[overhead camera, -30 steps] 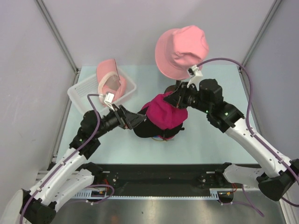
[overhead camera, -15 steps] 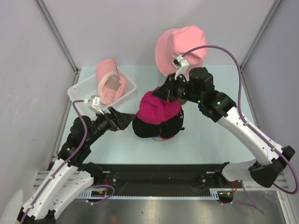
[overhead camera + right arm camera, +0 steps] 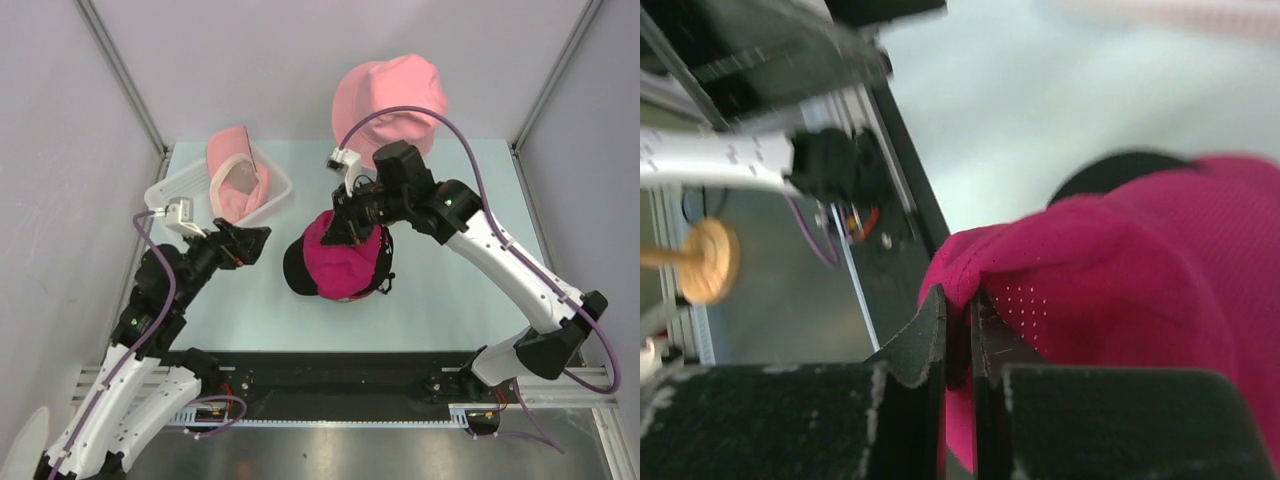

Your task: Stack the hats

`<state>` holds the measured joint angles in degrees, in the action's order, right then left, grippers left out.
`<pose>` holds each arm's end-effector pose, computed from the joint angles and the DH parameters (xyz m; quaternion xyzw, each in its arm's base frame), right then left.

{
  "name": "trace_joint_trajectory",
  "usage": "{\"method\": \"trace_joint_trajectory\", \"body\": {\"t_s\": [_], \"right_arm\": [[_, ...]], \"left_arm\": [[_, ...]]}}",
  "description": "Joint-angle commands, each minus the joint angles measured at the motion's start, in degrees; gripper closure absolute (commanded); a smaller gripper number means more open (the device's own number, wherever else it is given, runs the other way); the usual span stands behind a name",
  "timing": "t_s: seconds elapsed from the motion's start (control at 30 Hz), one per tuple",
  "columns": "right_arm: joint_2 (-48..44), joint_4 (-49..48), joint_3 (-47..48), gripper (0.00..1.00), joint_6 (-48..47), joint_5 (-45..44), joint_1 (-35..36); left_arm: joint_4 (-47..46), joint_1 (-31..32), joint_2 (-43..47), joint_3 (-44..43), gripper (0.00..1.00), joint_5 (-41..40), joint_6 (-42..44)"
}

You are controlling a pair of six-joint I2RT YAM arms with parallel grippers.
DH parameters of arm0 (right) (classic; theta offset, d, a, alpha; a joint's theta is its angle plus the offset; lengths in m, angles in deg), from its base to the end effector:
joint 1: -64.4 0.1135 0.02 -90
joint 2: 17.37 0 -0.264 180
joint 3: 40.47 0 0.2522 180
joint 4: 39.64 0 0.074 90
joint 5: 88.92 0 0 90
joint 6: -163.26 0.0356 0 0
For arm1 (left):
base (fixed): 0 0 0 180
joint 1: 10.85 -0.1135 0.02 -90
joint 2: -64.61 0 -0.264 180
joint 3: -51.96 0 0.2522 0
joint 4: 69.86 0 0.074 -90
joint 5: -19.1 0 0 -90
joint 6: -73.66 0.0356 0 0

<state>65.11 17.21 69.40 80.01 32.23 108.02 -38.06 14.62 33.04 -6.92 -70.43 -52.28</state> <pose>0.2047 0.2205 0.4399 -0.3915 0.7465 0.4165 0.3407 0.1158 -0.0555 0.3588 -0.0642 0.7314 -0.3492 0.5822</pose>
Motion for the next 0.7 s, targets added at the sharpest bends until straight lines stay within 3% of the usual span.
{"method": "trace_joint_trajectory", "body": {"t_s": [0.0,0.2,0.37,0.67], "right_arm": [[1.0,9.9,-0.1,1.0,-6.6,1.7,0.6],[-0.2,11.2,0.1,1.0,-10.0,-4.2,0.4],[-1.0,10.4,-0.5,1.0,-10.3,-5.7,-0.9],[-6.5,3.8,-7.8,1.0,-9.3,0.3,-8.5]], "left_arm": [[-3.4,-0.6,-4.8,-0.3,0.0,3.8,1.3],[-10.9,-1.8,-11.9,3.6,0.0,13.1,0.0],[-23.7,-2.1,-18.4,9.0,0.02,23.0,-3.9],[-43.3,-6.3,-21.6,19.5,0.08,32.1,-12.4]]}}
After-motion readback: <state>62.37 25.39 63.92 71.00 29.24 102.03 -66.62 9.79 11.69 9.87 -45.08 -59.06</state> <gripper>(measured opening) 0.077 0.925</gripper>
